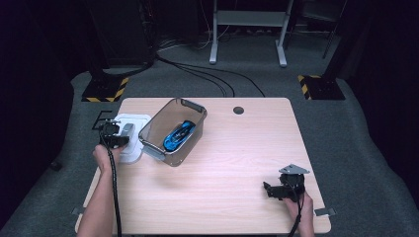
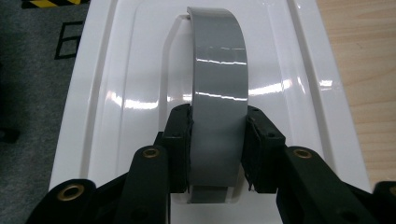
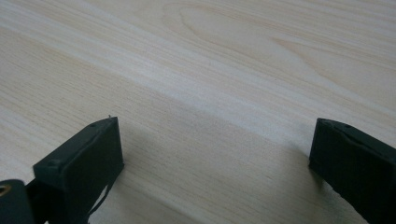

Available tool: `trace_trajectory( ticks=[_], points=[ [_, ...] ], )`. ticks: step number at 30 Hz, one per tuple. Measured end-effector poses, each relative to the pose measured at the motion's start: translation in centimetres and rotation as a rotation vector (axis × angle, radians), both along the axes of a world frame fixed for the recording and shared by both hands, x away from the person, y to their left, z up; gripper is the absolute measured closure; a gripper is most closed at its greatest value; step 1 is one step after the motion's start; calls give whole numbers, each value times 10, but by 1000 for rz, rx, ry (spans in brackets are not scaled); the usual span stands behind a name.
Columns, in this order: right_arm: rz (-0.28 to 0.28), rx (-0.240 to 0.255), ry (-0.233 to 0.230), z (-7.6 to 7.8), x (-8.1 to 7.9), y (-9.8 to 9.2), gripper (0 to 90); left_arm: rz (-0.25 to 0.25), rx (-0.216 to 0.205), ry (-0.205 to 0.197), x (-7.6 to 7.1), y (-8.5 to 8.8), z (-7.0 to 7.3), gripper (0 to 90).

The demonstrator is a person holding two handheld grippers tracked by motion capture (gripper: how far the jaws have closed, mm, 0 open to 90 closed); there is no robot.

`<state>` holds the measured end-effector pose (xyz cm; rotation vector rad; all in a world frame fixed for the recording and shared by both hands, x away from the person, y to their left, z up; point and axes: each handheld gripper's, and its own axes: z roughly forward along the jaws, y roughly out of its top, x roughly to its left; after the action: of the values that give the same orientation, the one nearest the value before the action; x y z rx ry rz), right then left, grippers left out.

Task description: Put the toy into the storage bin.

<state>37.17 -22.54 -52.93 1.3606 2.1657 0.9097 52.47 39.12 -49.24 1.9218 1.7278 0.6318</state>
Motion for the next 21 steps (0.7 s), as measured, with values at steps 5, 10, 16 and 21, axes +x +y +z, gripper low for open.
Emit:
trace_trajectory(
  ticks=[5, 10, 16, 21],
  points=[
    [0, 2, 1, 0, 0, 0, 17, -6, -5, -22, -2, -2, 4, 667],
    [0, 2, 1, 0, 0, 0, 17, -22, 7, -53, -6, -1, 15, 669],
    [0, 2, 1, 0, 0, 0, 17, -38, 24, -93, -12, -1, 29, 669],
    [0, 2, 1, 0, 0, 0, 17, -45, 29, -124, -16, 0, 45, 669]
  ],
)
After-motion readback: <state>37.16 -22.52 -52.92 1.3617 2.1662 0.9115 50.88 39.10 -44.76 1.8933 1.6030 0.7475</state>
